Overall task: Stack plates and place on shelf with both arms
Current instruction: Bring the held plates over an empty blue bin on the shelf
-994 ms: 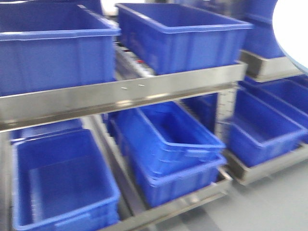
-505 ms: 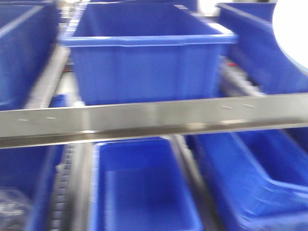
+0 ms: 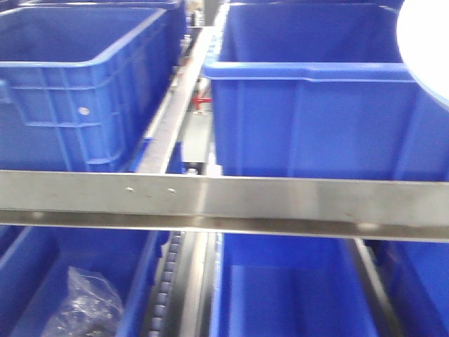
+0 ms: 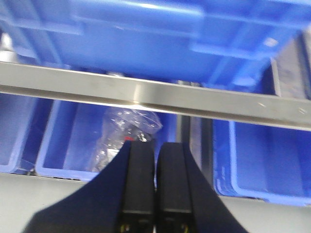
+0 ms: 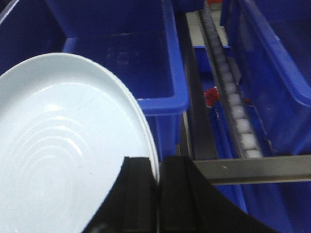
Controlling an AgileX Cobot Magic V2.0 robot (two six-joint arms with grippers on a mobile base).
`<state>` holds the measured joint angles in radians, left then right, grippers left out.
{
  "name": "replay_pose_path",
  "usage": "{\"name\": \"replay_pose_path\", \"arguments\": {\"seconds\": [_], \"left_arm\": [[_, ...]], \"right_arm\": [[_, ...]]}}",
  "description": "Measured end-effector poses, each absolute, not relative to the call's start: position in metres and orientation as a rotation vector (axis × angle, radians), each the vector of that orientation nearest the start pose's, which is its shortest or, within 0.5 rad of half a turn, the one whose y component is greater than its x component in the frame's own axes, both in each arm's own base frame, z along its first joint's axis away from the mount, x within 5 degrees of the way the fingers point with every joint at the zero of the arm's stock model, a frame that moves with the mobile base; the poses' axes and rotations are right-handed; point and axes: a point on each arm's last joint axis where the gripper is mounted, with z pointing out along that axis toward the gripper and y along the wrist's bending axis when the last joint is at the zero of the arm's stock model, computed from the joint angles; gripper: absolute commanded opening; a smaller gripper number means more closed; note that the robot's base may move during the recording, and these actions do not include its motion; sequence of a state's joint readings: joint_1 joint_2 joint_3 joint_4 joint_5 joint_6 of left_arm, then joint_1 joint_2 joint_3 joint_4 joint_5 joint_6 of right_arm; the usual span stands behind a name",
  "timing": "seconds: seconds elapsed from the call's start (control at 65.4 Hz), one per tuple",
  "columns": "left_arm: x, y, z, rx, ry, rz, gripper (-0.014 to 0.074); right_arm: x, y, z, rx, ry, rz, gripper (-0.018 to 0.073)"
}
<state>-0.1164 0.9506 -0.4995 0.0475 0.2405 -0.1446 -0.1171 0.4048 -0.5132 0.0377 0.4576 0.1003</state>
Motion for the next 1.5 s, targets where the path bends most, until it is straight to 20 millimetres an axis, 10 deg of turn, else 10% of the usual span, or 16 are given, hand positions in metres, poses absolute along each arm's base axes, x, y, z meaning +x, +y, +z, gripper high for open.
{"name": "replay_pose_path", "arguments": {"seconds": [1.499], "left_arm": [[0.1832,-0.0204,0.2548,0.013,2.177,-0.11,0.0092]], "right_arm": [[0.0848,-0.0084,0.3164,0.218,1.82,0.027,0.0048]]}}
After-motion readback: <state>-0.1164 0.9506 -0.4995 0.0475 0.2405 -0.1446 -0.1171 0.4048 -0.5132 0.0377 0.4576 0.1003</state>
